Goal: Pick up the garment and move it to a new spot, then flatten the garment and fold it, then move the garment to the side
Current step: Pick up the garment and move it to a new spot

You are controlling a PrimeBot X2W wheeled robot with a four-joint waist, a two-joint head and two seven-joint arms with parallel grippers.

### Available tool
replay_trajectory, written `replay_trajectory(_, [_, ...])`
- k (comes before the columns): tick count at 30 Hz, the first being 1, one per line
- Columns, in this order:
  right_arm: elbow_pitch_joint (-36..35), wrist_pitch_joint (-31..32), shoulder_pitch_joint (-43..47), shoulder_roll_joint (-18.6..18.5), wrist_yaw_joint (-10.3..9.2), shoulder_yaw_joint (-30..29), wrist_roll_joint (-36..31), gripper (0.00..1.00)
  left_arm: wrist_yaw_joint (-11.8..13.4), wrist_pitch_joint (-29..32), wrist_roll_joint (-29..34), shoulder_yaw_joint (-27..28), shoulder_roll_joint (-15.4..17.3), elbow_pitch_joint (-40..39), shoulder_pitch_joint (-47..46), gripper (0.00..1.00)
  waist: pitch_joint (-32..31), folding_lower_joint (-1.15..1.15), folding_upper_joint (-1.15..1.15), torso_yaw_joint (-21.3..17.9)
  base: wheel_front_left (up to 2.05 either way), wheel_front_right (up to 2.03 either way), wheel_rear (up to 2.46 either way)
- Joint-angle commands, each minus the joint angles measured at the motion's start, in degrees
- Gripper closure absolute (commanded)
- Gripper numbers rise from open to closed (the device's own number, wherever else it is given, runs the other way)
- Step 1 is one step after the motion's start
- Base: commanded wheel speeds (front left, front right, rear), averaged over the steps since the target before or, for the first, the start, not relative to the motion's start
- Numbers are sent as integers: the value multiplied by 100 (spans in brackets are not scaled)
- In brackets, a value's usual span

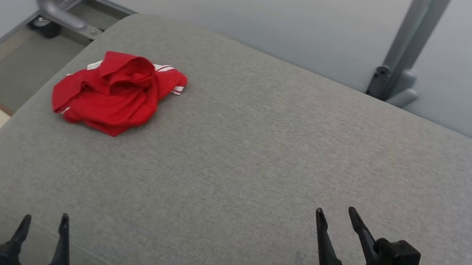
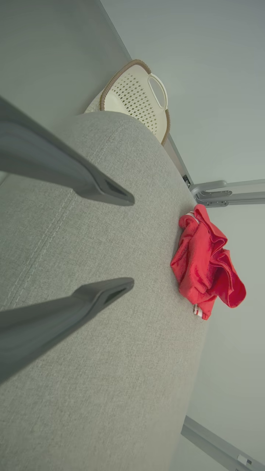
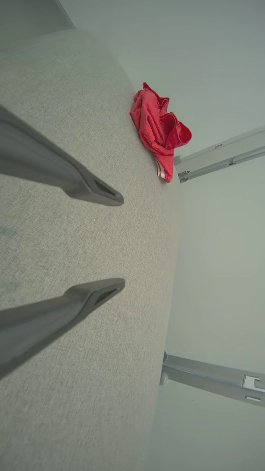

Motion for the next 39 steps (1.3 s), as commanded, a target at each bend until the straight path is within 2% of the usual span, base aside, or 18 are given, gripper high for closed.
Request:
replay_trajectory(1, [39,-17,-148,-19,-5,134,7,0,25,5,-61,111,20,-21,90,0,147,0,49,842,0,0,0])
replay_trajectory(7, [255,-17,-444,-25,-5,506,40,0,157,5,-342,257,12,-165,250,0,309,0,49,940,0,0,0])
replay_trajectory(11, [316,-17,-525,-27,-5,556,26,0,147,5,-454,231,12,-202,296,0,348,0,49,957,0,0,0])
replay_trajectory(19, [245,-17,-343,-26,-5,218,-165,0,-189,6,-635,59,12,240,-270,0,490,0,49,890,0,0,0])
replay_trajectory(23, [188,-17,-499,-112,-4,267,-306,0,-363,4,-634,103,78,665,-933,0,828,0,49,503,0,0,0])
replay_trajectory(27, [100,-17,-654,-277,-5,279,-368,0,-447,3,-670,48,248,1000,-1587,0,1131,0,49,193,0,0,0])
replay_trajectory(31, [-42,-17,-841,-470,-5,365,-399,0,-489,4,-770,-104,609,1457,-2396,0,1445,0,49,-189,0,0,0])
replay_trajectory(39, [-445,-17,-1107,-759,-5,369,-425,0,-494,43,-1696,-1073,1443,2376,-3612,0,2021,0,49,-884,0,0,0])
